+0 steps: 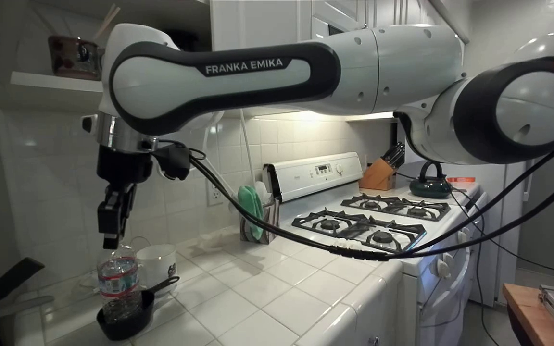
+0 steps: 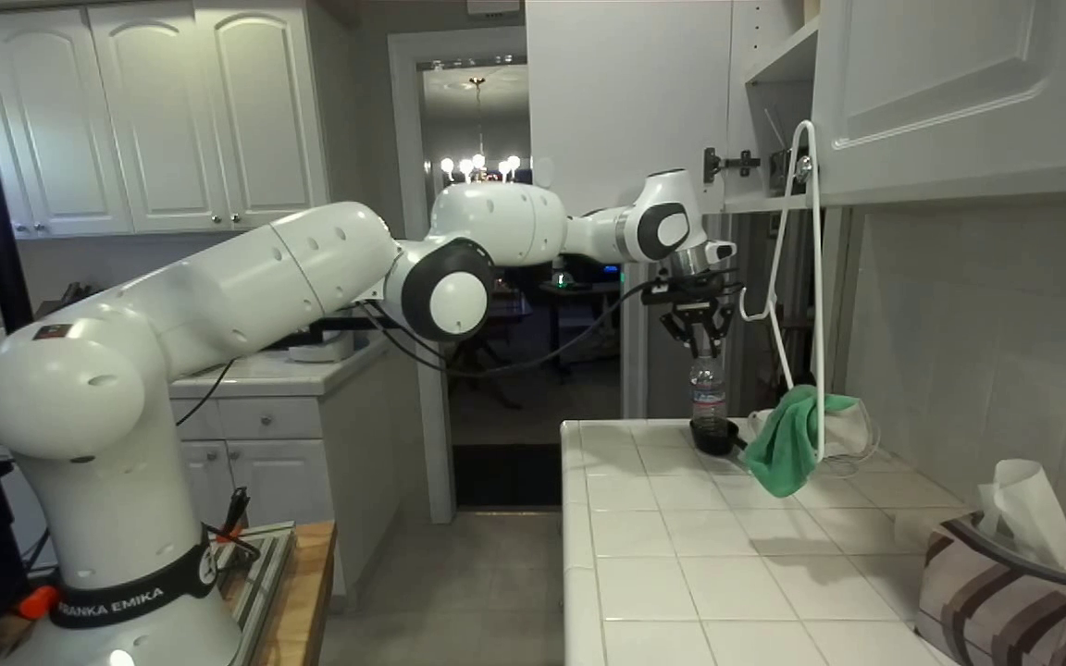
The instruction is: Put the water bottle in the black pot on the left
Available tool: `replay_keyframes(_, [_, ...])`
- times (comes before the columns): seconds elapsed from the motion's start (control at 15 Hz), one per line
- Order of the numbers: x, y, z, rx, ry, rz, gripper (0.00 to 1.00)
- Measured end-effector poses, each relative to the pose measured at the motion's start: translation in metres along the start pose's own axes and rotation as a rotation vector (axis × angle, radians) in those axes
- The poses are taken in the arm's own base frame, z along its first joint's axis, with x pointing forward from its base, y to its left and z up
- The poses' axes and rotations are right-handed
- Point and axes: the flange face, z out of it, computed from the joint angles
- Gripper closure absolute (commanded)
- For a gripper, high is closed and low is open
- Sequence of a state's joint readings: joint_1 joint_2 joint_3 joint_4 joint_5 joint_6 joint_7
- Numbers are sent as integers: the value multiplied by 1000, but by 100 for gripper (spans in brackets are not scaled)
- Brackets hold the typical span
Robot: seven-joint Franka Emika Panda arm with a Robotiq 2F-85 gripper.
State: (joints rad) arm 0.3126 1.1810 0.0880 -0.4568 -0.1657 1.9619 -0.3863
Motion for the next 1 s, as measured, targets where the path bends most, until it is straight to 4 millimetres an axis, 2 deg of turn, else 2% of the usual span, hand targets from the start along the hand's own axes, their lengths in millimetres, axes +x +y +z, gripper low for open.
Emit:
replay_keyframes(0.27, [-1,3,0,7,3,21,2])
replay_keyframes(0.6, [1,4,-10,0,15,23,0])
replay_keyframes(1.0, [18,-5,-59,-22,59,79,0])
